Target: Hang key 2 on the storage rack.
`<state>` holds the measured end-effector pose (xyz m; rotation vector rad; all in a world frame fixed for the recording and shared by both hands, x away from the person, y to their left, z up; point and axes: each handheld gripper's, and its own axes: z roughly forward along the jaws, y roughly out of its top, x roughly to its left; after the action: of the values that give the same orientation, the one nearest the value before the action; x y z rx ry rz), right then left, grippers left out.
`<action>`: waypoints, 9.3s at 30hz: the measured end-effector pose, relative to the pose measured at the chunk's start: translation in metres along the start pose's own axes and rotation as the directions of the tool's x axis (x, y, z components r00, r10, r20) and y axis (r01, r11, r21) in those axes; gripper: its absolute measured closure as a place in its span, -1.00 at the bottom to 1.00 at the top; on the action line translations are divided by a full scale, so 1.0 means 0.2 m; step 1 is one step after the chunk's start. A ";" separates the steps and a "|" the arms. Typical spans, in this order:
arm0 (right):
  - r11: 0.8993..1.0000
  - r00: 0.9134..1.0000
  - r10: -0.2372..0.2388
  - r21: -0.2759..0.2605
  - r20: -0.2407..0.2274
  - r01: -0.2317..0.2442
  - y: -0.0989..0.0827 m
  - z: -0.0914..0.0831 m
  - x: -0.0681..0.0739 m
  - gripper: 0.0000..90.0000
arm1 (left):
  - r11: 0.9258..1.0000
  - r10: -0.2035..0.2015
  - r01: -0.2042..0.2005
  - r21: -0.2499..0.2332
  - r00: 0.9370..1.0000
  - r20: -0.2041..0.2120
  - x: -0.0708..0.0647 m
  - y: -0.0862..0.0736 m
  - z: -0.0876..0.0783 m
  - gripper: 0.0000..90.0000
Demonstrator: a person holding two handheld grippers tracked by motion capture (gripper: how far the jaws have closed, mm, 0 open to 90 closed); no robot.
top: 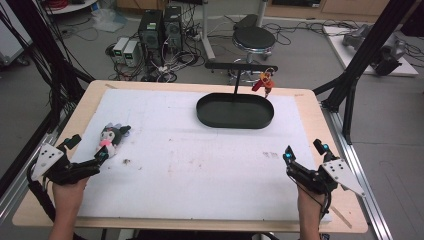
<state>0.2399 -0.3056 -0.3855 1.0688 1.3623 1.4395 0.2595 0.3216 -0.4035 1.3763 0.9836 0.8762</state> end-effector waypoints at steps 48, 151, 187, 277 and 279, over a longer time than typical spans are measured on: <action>0.998 0.998 -0.062 0.023 -0.034 0.062 -0.02 0.04 0.05 -0.78 | 0.793 0.080 0.039 0.608 0.983 -0.167 0.12 -0.04 0.44 -0.96; 0.993 0.991 -0.109 0.032 -0.074 0.112 -0.04 0.05 0.12 -0.78 | 0.985 0.055 -0.086 0.149 0.978 0.202 -0.82 0.44 0.95 0.10; 0.994 0.990 -0.101 0.025 -0.097 0.104 -0.04 0.05 0.13 -0.78 | 0.987 -0.023 0.001 0.159 0.991 0.135 -0.92 0.39 1.31 0.10; 0.994 0.991 -0.099 0.032 -0.091 0.102 -0.05 0.04 0.12 -0.78 | 0.977 0.003 -0.011 0.215 0.999 0.035 -0.80 0.34 1.52 -0.18; 0.994 0.991 -0.097 0.033 -0.091 0.101 -0.05 0.04 0.12 -0.78 | 0.977 0.002 -0.009 0.215 0.999 0.032 -0.80 0.34 1.53 -0.13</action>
<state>0.2428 -0.2806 -0.3949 0.9566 1.4900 1.4081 0.4890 0.0634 -0.3419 1.5713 1.0749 0.7664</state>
